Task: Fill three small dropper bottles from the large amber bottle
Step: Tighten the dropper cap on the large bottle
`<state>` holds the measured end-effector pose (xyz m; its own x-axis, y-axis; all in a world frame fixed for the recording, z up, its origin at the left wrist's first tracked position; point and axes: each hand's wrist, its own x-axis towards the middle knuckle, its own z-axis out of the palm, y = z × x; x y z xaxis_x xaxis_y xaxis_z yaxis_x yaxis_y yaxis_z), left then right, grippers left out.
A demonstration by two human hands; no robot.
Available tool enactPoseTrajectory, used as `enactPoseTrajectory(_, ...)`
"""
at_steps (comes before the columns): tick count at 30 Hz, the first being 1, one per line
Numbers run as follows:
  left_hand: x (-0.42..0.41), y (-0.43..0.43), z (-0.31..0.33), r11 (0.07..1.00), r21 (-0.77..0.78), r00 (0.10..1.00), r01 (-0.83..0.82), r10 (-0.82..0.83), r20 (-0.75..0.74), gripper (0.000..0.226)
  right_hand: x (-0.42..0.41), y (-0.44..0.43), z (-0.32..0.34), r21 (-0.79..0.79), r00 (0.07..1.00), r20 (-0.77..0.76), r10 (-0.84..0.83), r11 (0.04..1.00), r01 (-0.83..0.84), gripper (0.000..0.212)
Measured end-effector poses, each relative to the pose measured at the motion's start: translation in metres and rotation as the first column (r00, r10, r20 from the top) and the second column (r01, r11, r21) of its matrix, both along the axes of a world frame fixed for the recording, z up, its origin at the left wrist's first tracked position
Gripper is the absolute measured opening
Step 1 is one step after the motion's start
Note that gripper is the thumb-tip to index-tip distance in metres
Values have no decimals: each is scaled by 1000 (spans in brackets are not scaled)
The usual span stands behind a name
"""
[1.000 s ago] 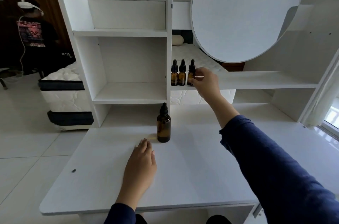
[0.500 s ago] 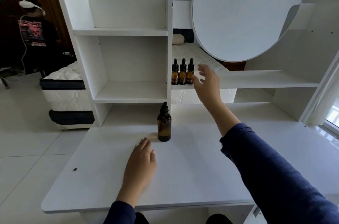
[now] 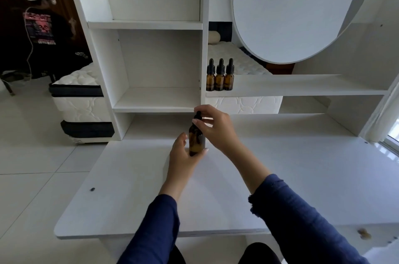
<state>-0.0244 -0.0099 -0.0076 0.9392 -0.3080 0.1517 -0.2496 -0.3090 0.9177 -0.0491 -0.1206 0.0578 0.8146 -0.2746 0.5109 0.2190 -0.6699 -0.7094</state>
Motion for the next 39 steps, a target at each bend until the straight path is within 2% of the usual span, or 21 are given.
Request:
enactPoseTrajectory(3, 3, -2, -1, 999, -37, 998, -4, 6, 55, 45, 4, -1, 3, -3, 999, -38, -6, 1000, 6, 19)
enactPoseTrajectory(5, 3, -2, -2, 998, -57, 998, 0, 3, 61, 40, 6, -4, 8, -18, 996, -86, 9, 1000, -10, 16)
enactPoseTrajectory(10, 2, -2, -4, 997, -75, 997, 18, -12, 80, 40, 7, -12, 16, -27, 989, -145, 31, 999, -35, 17)
enactPoseTrajectory(14, 1, -1, -5, 998, -60, 994, 34, -27, 110, 40, 10, -10, 9, 57, 993, -117, -30, 998, 37, 30)
enactPoseTrajectory(18, 1, -1, -6, 996, -65, 993, 54, -47, 104, 39, 17, -1, 1, -55, 984, -92, -154, 987, 150, 44)
enactPoseTrajectory(23, 2, -1, -8, 995, -76, 993, 65, -58, 99, 43, 4, 11, -4, 129, 1000, -10, -15, 991, 17, 30)
enactPoseTrajectory(28, 4, -1, -10, 996, -70, 994, 62, -55, 97, 44, 1, 12, -7, 142, 994, 44, -96, 986, 89, 34)
enactPoseTrajectory(32, 4, -2, -9, 997, -66, 993, 50, -43, 106, 40, 4, 8, 0, 90, 993, -38, -113, 989, 116, 45)
enactPoseTrajectory(36, 3, -2, -9, 996, -78, 992, 46, -36, 120, 37, 3, 8, -1, 107, 994, -106, -25, 994, 36, 33)
enactPoseTrajectory(39, 3, -2, -8, 997, -71, 993, 43, -35, 112, 36, 5, 7, -3, 102, 993, -75, -96, 989, 103, 29)
